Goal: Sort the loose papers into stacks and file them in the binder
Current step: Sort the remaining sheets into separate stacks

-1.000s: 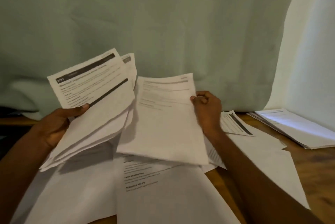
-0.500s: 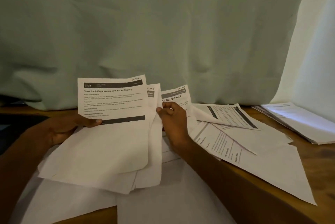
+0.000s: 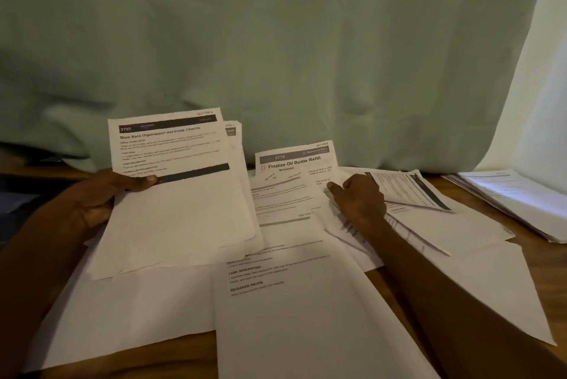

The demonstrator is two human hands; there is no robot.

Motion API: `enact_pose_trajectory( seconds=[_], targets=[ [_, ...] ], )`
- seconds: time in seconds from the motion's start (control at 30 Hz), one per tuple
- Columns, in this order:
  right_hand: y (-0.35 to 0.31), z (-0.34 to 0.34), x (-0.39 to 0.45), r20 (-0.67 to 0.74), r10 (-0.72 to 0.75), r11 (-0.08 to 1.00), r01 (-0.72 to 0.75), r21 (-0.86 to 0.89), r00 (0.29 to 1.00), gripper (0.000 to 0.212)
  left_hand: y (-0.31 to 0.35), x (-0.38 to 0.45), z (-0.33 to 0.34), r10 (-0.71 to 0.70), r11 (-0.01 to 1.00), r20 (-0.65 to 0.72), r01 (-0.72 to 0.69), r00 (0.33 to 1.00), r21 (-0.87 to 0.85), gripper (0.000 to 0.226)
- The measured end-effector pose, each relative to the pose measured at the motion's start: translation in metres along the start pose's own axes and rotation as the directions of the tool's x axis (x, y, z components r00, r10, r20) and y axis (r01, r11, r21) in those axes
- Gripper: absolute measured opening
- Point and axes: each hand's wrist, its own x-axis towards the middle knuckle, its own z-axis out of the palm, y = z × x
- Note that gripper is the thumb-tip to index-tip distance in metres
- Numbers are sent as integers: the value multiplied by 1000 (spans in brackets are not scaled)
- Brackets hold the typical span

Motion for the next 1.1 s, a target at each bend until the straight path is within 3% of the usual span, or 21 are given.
enact_pose_trajectory(
  seconds=[0.13, 0.27, 0.37, 0.63, 0.8, 0.97, 1.1],
  targets=[
    [-3, 6, 3, -10, -34, 995, 35, 96, 999, 31, 20, -20, 30, -34, 994, -30, 37, 999, 99, 67],
    [-4, -1, 2, -49, 47, 968, -33, 247, 998, 6, 30, -27, 45, -40, 994, -44, 45, 998, 103, 84],
    [-2, -6, 1, -66, 102, 913, -67, 403, 993, 9, 36, -26, 50, -49, 994, -25, 51, 999, 92, 91],
    [-7, -8, 5, -141, 182, 756, -46, 653, 973, 24, 71, -43, 111, 75, 997, -187, -69, 979, 36, 47],
    [-7, -15, 11, -170, 204, 652, -4, 758, 964, 19, 75, -45, 116, 106, 992, -194, -117, 975, -47, 52],
    [-8, -21, 14, -225, 202, 518, 90, 851, 953, 16, 76, -47, 122, 144, 981, -184, -165, 972, -106, 55],
    [-13, -34, 21, -148, 298, 200, 90, 976, 943, 16, 76, -43, 121, 145, 972, -214, -180, 966, -152, 55]
  ],
)
